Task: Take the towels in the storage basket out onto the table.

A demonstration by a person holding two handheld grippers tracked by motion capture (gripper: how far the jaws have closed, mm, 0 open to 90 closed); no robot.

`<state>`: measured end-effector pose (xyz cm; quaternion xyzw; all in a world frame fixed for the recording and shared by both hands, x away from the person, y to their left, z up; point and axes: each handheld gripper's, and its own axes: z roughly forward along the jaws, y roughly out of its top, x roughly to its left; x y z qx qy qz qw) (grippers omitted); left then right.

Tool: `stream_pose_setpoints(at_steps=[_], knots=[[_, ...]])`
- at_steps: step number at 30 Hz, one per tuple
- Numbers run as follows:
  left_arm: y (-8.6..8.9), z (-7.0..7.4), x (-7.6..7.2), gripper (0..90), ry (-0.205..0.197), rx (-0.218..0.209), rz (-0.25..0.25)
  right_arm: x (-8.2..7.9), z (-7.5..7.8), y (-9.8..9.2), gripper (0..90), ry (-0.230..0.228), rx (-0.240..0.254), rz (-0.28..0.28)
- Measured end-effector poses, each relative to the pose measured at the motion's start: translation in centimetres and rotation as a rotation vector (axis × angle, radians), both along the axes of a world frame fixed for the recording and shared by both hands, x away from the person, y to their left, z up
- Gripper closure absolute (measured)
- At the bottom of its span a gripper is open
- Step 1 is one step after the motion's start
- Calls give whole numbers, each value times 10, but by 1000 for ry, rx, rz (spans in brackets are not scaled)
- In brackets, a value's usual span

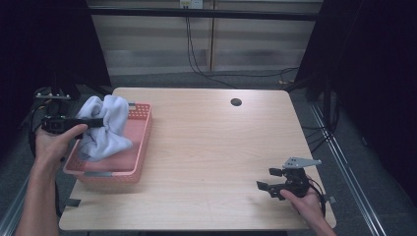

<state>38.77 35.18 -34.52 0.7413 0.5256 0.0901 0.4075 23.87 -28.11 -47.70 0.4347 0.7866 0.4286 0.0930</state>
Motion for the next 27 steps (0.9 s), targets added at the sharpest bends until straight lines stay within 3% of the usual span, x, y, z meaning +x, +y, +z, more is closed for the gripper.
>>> stream_pose_setpoints(at_steps=[3, 5, 11, 14, 23, 27], knots=[[-2, 9, 0, 508, -22, -9, 12, 1, -1, 1, 198, 3, -5, 1], [-3, 15, -1, 505, -47, 7, 20, 1, 0, 1, 196, -2, -3, 5], [-11, 27, -6, 503, -78, 7, -4, 1, 0, 0, 182, 4, -2, -1], [-18, 32, -7, 498, -92, -19, -32, 2, 0, -1, 155, 7, 4, -13], [-52, 57, -9, 499, -148, -7, -92, 4, -1, -1, 154, 19, 6, -5], [-71, 61, -9, 498, -161, -2, -137, 4, -1, -2, 153, 15, 7, -3]])
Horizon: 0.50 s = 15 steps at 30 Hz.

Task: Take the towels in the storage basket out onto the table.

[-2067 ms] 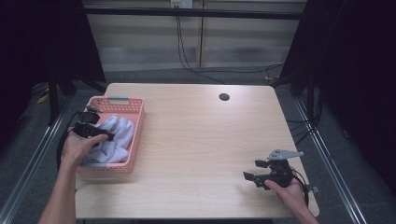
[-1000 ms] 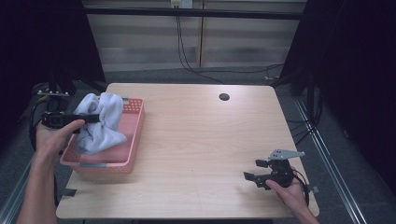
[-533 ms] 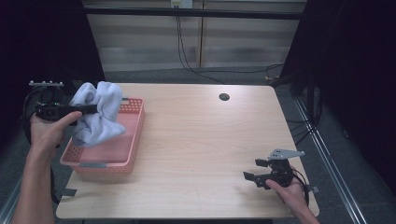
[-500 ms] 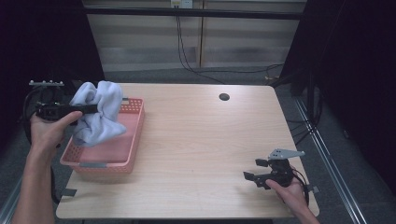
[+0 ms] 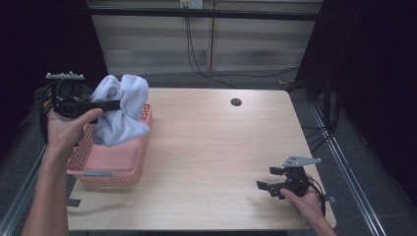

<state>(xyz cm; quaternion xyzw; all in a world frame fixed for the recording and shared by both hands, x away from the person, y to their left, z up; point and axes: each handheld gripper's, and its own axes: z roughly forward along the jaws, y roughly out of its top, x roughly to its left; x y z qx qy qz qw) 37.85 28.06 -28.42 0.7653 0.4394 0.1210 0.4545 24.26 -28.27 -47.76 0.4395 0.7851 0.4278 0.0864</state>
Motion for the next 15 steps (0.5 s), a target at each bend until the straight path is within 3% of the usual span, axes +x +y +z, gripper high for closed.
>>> stream_pose_setpoints(at_steps=[7, 15], knots=[[-35, -6, 2, 497, 16, 4, -81, 0, 0, 0, 139, 4, 10, 9], [-78, -5, -4, 492, -13, -6, -181, 1, 2, -3, 140, -19, 3, -27]])
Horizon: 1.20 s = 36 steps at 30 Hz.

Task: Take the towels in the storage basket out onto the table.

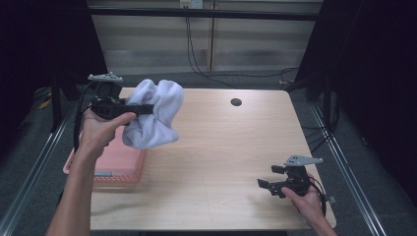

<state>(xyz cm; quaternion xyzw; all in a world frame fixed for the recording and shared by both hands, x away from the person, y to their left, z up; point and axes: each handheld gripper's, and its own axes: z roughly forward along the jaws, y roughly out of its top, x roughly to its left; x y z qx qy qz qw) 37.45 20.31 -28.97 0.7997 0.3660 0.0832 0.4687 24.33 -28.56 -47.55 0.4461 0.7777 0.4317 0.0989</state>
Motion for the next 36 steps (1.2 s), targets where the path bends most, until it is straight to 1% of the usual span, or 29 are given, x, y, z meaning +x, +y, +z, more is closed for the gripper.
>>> stream_pose_setpoints(at_steps=[1, 2, 4, 5, 6, 8, 9, 10, 11, 12, 13, 15, 16, 17, 21, 22, 23, 24, 25, 26, 27, 29, 30, 31, 32, 33, 34, 36], knots=[[-5, -3, 0, 491, 7, 8, -18, 0, 0, -1, 140, 4, 4, -5], [-12, -7, 0, 491, 16, 7, -23, 0, 0, -1, 140, 1, 3, -7], [-24, -15, 1, 491, 28, 35, -43, -1, 0, -2, 140, -2, 1, -6], [-30, -18, 2, 492, 36, 42, -54, -1, 1, -2, 146, -4, 1, -13], [-36, -22, 3, 492, 49, 37, -56, -1, 1, -2, 154, -18, 0, -22], [-46, -26, 3, 491, 52, 27, -69, -1, 3, -5, 161, -36, 10, -42], [-52, -27, 3, 491, 53, 26, -74, -1, 3, -6, 161, -40, 16, -53], [-59, -30, 2, 491, 59, 24, -90, -1, 3, -8, 161, -42, 19, -60], [-62, -31, 2, 491, 60, 32, -96, -1, 4, -10, 162, -45, 25, -65], [-66, -33, 1, 491, 61, 30, -96, -1, 4, -10, 162, -44, 27, -69], [-71, -36, -1, 491, 64, 37, -102, -1, 4, -10, 162, -45, 28, -69], [-81, -43, -3, 490, 77, 54, -117, -1, 4, -11, 162, -36, 54, -56], [-86, -47, -4, 489, 83, 61, -128, -1, 3, -10, 162, -32, 56, -42], [-92, -52, -5, 489, 94, 66, -140, -1, 3, -9, 162, -29, 50, -40], [-110, -73, -10, 483, 120, 78, -162, -2, 3, -6, 162, -28, 44, -26], [-117, -83, -13, 480, 132, 84, -170, -2, 3, -6, 162, -28, 41, -24], [-120, -86, -13, 478, 135, 92, -174, -2, 3, -6, 162, -25, 42, -23], [-127, -96, -16, 477, 143, 113, -188, -2, 3, -6, 162, -25, 42, -23], [-131, -103, -18, 477, 143, 121, -185, -2, 3, -6, 162, -25, 40, -22], [-134, -109, -19, 477, 150, 116, -180, -3, 3, -6, 163, -24, 39, -20], [-137, -118, -20, 477, 164, 115, -194, -3, 3, -6, 162, -25, 37, -18], [-144, -133, -20, 477, 186, 126, -203, -3, 2, -5, 165, -22, 35, -12], [-147, -143, -22, 476, 189, 136, -205, -3, 2, -5, 166, -20, 33, -9], [-150, -151, -23, 473, 191, 136, -211, -3, 2, -3, 166, -17, 29, -1], [-152, -157, -24, 469, 193, 138, -229, -4, 2, -3, 166, -20, 21, 2], [-155, -160, -25, 458, 191, 146, -242, -4, 2, -2, 166, -19, 17, 5], [-159, -165, -26, 439, 180, 159, -258, -4, 1, -1, 166, -20, 16, 10], [-162, -171, -29, 391, 161, 158, -283, -4, 1, 1, 165, -18, 9, 14]])
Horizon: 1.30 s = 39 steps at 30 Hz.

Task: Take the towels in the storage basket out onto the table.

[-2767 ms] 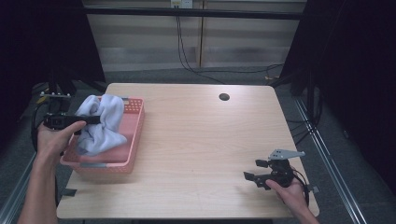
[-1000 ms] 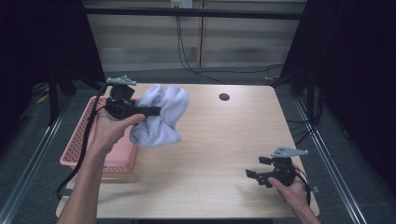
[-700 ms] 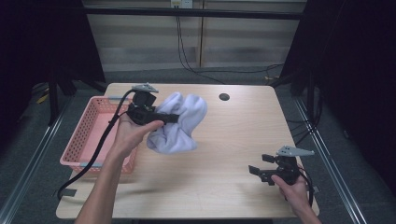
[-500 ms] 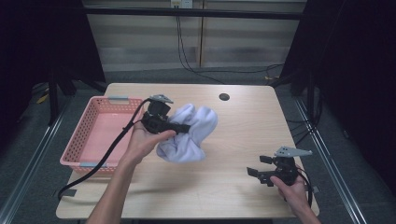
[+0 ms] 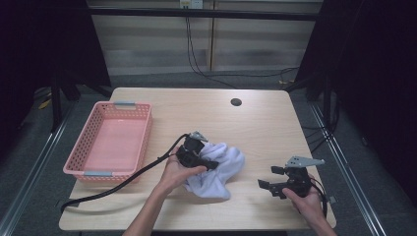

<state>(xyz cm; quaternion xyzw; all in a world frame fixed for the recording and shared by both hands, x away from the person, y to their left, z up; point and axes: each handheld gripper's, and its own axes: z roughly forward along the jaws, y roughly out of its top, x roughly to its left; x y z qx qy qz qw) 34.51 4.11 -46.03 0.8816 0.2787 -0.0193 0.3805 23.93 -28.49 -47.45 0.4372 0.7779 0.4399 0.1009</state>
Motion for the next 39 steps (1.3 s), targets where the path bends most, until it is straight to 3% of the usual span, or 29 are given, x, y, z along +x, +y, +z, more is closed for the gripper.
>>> stream_pose_setpoints(at_steps=[3, 5, 13, 16, 19, 21, 23, 24, 27, 29, 30, 31, 33, 36, 39], knots=[[-2, -3, -4, 309, -32, -9, -41, 0, 0, 2, 166, 4, -6, 5], [0, -1, -3, 251, 5, -43, -47, 0, 0, 2, 165, 4, -10, 5], [15, 24, -12, 164, -26, -26, 1, 0, 0, 4, 168, 5, -10, 10], [27, 36, -18, 164, -36, -104, -20, -1, 2, 6, 173, 6, -8, 18], [43, 40, -28, 204, -73, -99, 13, -2, 8, 9, 201, -4, 8, 43], [56, 37, -35, 313, -57, -116, 13, -3, 13, 14, 245, -13, 8, 61], [65, 33, -42, 379, -68, -86, 40, -1, 19, 21, 251, -25, -2, 71], [70, 28, -47, 417, -76, -52, 49, 1, 21, 23, 263, -29, -5, 79], [79, 17, -58, 457, -57, -50, 76, 8, 34, 37, 296, -56, 3, 103], [81, 5, -61, 461, -95, -16, 100, 15, 42, 48, 315, -81, 13, 122], [81, -4, -59, 458, -74, -46, 106, 19, 45, 54, 327, -86, 17, 127], [80, -12, -56, 457, -34, -55, 67, 23, 46, 61, 330, -91, 19, 134], [70, -19, -55, 505, -74, 38, 18, 31, 46, 75, 341, -88, 14, 161], [59, -22, -61, 664, -47, 22, -2, 39, 39, 94, 347, -70, 24, 200], [48, -22, -74, 713, -36, 26, -47, 39, 26, 108, 463, -44, -44, 244]])
